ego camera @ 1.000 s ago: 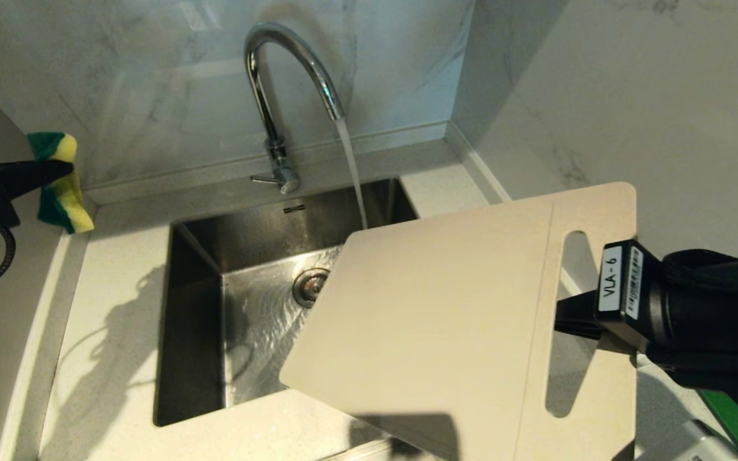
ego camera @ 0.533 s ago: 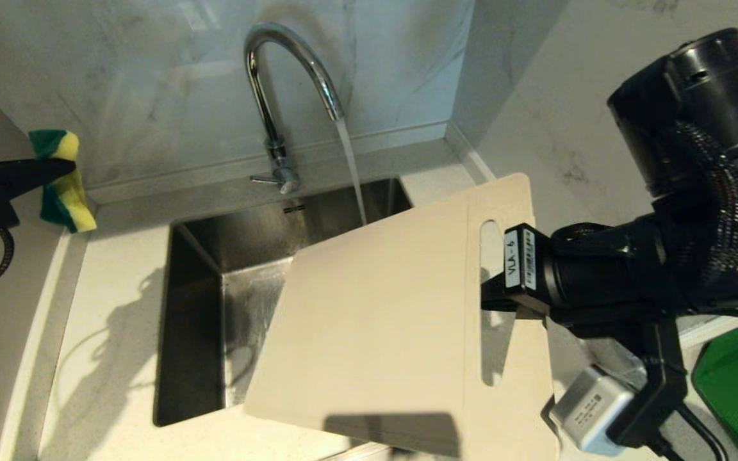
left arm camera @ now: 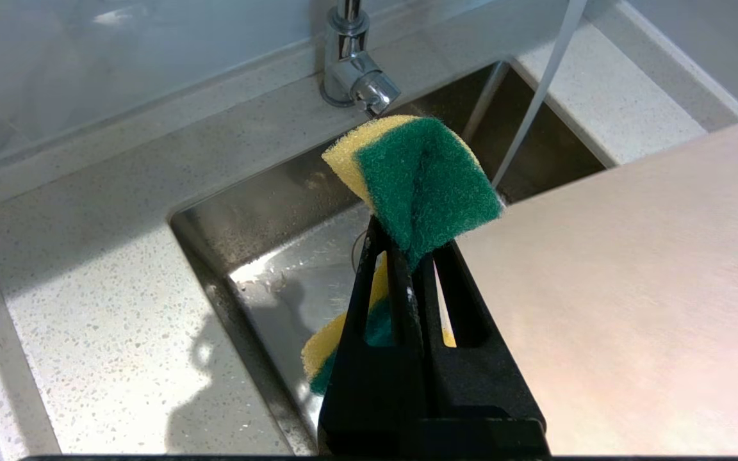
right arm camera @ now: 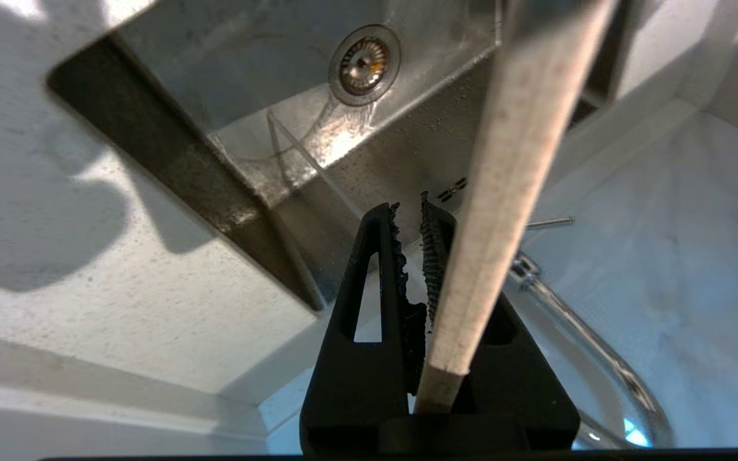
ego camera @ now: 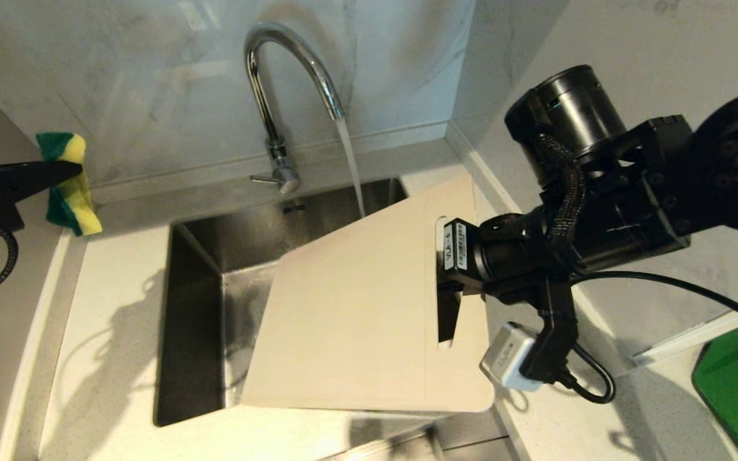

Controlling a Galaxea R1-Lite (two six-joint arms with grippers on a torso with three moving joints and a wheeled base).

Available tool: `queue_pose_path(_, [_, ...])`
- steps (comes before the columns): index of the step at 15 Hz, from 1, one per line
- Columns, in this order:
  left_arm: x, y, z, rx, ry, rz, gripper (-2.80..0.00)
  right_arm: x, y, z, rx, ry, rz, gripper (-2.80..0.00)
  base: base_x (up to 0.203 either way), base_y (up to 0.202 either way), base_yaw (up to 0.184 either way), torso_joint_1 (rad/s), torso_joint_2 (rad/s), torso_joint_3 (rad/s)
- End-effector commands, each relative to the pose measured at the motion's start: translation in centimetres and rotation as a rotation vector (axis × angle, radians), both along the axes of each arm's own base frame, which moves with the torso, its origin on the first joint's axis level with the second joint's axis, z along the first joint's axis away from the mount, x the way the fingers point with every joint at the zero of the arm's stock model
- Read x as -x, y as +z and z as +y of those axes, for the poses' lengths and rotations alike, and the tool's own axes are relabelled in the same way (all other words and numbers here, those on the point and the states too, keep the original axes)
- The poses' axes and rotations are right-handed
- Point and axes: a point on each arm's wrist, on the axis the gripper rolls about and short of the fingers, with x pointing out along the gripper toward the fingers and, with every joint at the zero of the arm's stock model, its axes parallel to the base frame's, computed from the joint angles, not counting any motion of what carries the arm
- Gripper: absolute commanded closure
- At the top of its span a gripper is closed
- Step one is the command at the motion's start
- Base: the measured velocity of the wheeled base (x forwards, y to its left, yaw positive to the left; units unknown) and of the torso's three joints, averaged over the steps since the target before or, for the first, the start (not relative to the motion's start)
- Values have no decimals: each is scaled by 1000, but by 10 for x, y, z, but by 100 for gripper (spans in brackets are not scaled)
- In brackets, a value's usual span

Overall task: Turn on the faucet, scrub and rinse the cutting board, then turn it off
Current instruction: Scrub the cutting board underwater

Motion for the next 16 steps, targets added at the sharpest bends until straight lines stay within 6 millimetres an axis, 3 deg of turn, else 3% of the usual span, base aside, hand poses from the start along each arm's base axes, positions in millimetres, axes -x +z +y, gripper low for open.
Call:
queue_pose_path(1, [0, 0, 0, -2, -1, -1, 0, -21, -16, 12, 28, 17, 39, 0, 0, 0, 0, 0, 0, 0])
queue_pose_path(16, [-2, 0, 0, -2, 2, 1, 0, -94, -21, 23, 43, 38, -66, 0, 0, 0, 0, 0, 0, 0])
